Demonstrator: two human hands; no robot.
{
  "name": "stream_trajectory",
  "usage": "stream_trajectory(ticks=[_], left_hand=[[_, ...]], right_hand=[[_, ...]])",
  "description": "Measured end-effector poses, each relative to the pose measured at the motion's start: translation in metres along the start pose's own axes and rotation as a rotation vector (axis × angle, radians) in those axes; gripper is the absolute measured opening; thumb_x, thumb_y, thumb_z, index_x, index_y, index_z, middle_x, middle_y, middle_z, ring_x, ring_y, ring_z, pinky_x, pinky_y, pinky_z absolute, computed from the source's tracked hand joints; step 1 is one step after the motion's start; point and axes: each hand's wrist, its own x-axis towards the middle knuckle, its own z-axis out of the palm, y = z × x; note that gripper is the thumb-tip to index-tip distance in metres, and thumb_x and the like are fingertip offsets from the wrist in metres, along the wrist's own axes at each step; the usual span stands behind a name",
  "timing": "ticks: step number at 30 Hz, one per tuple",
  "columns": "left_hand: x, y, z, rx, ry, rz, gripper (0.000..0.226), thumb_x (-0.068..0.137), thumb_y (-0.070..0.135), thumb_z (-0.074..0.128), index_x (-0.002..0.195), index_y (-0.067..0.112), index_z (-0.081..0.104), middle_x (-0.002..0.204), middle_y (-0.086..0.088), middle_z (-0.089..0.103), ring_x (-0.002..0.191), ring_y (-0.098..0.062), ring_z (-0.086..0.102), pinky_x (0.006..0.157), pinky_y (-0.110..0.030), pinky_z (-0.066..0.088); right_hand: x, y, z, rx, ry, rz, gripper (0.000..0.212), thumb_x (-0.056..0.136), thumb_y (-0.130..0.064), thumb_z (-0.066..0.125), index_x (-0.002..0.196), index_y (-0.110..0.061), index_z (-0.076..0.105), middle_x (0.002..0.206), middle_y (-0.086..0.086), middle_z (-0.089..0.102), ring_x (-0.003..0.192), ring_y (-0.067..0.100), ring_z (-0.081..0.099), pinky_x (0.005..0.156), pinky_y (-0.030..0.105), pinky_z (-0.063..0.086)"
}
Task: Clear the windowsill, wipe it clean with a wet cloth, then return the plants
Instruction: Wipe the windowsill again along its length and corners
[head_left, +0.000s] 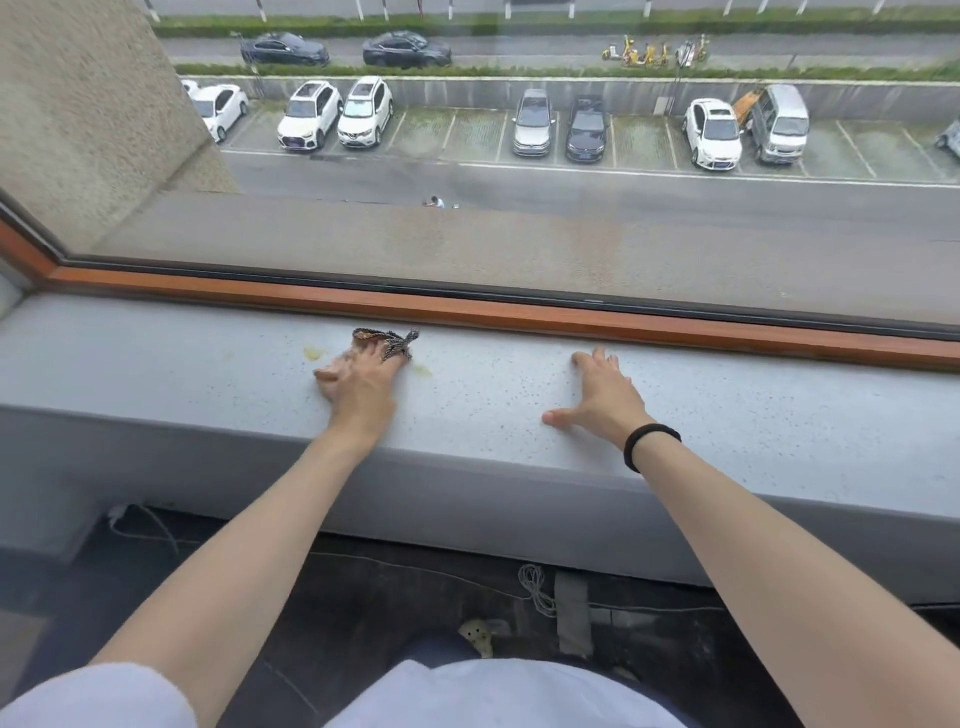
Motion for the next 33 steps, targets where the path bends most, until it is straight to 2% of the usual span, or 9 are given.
stream_trajectory(ticks=[4,6,9,11,18,21,26,30,33], left_hand=[[-0.042,0.034,0.023,-0.002,0.013,0.352,0.064,0.073,-0.021,0.051,0.118,0.022,0.064,0.123,-0.003,0.063,0.11,-0.033,0.059,0.086,-0.055,0.05],[-0.052,0.03,0.021,0.036,0.021,0.491,0.068,0.068,-0.02,0.064,0.121,0.022,0.064,0.128,-0.005,0.061,0.118,-0.032,0.058,0.096,-0.053,0.047],[-0.02,0.006,0.007,0.082,-0.011,0.274,0.066,0.082,-0.017,0.046,0.133,0.025,0.054,0.141,-0.005,0.049,0.133,-0.032,0.042,0.112,-0.045,0.031],[-0.003,0.007,-0.001,0.136,-0.069,0.11,0.06,0.089,-0.01,0.038,0.135,0.027,0.05,0.144,-0.006,0.044,0.135,-0.032,0.037,0.113,-0.046,0.029],[-0.054,0.015,-0.005,0.081,-0.118,0.332,0.062,0.087,-0.013,0.044,0.138,0.022,0.048,0.151,-0.002,0.035,0.143,-0.027,0.025,0.116,-0.044,0.024],[-0.019,0.014,-0.007,0.171,-0.179,0.216,0.057,0.091,-0.008,0.036,0.138,0.022,0.046,0.149,-0.002,0.037,0.14,-0.026,0.03,0.114,-0.042,0.028],[0.005,0.036,0.009,0.282,-0.269,0.093,0.042,0.094,0.003,0.04,0.134,0.013,0.047,0.151,-0.015,0.031,0.138,-0.038,0.029,0.109,-0.057,0.03],[-0.043,0.018,0.001,0.315,-0.276,0.306,0.043,0.086,-0.004,0.055,0.125,0.014,0.053,0.134,-0.005,0.048,0.127,-0.028,0.045,0.098,-0.046,0.047],[-0.028,0.016,-0.01,0.292,-0.269,0.292,0.042,0.09,-0.007,0.046,0.126,0.013,0.053,0.129,-0.002,0.05,0.123,-0.025,0.047,0.096,-0.042,0.048]], right_hand=[[0.0,0.001,0.004,-0.005,0.002,-0.005,0.092,0.068,-0.048,0.079,0.14,-0.015,0.032,0.156,0.012,0.014,0.146,0.029,0.007,0.116,0.05,0.016],[0.0,0.0,0.003,-0.014,-0.005,0.0,0.092,0.068,-0.047,0.079,0.14,-0.015,0.032,0.157,0.012,0.013,0.146,0.029,0.006,0.116,0.05,0.016],[-0.002,-0.002,0.003,-0.016,-0.014,0.002,0.092,0.069,-0.047,0.079,0.141,-0.015,0.031,0.157,0.012,0.012,0.146,0.028,0.006,0.117,0.05,0.016],[-0.003,0.0,0.004,-0.01,-0.02,0.005,0.093,0.069,-0.047,0.078,0.142,-0.015,0.03,0.158,0.012,0.01,0.146,0.028,0.004,0.117,0.05,0.014],[0.001,0.003,0.007,-0.023,-0.016,-0.017,0.089,0.07,-0.048,0.077,0.139,-0.014,0.033,0.156,0.013,0.012,0.146,0.03,0.005,0.116,0.05,0.014],[0.002,0.007,0.008,-0.014,-0.023,-0.01,0.091,0.07,-0.048,0.077,0.141,-0.014,0.03,0.157,0.012,0.01,0.146,0.03,0.003,0.116,0.05,0.012],[0.004,0.011,0.011,-0.014,-0.014,-0.031,0.094,0.071,-0.049,0.076,0.143,-0.014,0.027,0.157,0.013,0.009,0.146,0.03,0.003,0.116,0.051,0.012],[0.006,0.012,0.014,-0.018,-0.008,-0.026,0.095,0.07,-0.049,0.077,0.143,-0.014,0.027,0.156,0.013,0.012,0.146,0.03,0.005,0.116,0.051,0.014],[0.007,0.011,0.012,-0.03,-0.01,-0.021,0.095,0.069,-0.05,0.077,0.143,-0.014,0.028,0.156,0.013,0.013,0.145,0.031,0.006,0.116,0.051,0.015]])
